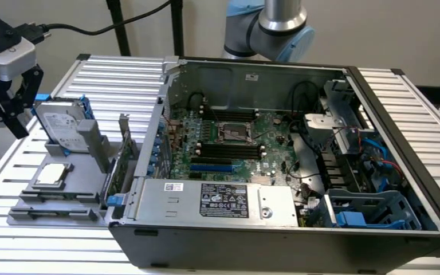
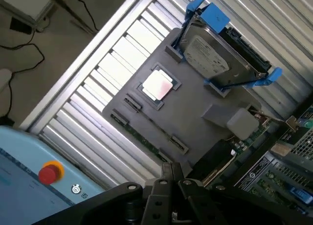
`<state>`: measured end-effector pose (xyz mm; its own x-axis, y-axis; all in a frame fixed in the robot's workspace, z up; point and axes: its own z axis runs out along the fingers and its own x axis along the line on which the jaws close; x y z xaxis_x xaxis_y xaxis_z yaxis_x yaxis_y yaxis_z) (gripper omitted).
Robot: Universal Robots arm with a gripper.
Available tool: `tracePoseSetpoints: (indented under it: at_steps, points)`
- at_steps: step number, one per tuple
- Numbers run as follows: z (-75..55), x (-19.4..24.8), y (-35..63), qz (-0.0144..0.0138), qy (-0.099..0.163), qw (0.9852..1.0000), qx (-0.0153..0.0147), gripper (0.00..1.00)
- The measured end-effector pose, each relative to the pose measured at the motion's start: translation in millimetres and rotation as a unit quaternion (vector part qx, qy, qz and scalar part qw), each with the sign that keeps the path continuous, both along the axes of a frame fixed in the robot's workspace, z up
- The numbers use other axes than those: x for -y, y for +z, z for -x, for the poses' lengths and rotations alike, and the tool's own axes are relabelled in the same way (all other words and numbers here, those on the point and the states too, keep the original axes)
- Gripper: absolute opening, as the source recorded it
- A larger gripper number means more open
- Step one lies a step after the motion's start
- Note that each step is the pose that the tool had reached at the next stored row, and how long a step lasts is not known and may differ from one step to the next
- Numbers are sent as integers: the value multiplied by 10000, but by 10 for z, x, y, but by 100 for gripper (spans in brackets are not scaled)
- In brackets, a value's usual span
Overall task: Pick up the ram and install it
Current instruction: 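Pick up the ram and move it above insertion slot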
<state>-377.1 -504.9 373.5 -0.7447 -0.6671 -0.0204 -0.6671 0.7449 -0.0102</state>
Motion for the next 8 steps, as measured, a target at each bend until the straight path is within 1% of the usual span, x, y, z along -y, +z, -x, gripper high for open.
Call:
tracePoseSetpoints:
  at_steps: [2, 4, 6, 8]
  points:
    - [0, 0, -8, 1, 183, 9998, -5, 11]
    - [0, 0, -16, 2, 366, 9993, -10, 11]
    - [0, 0, -23, 3, 545, 9985, -15, 11]
    - [0, 0, -32, 3, 724, 9974, -20, 11]
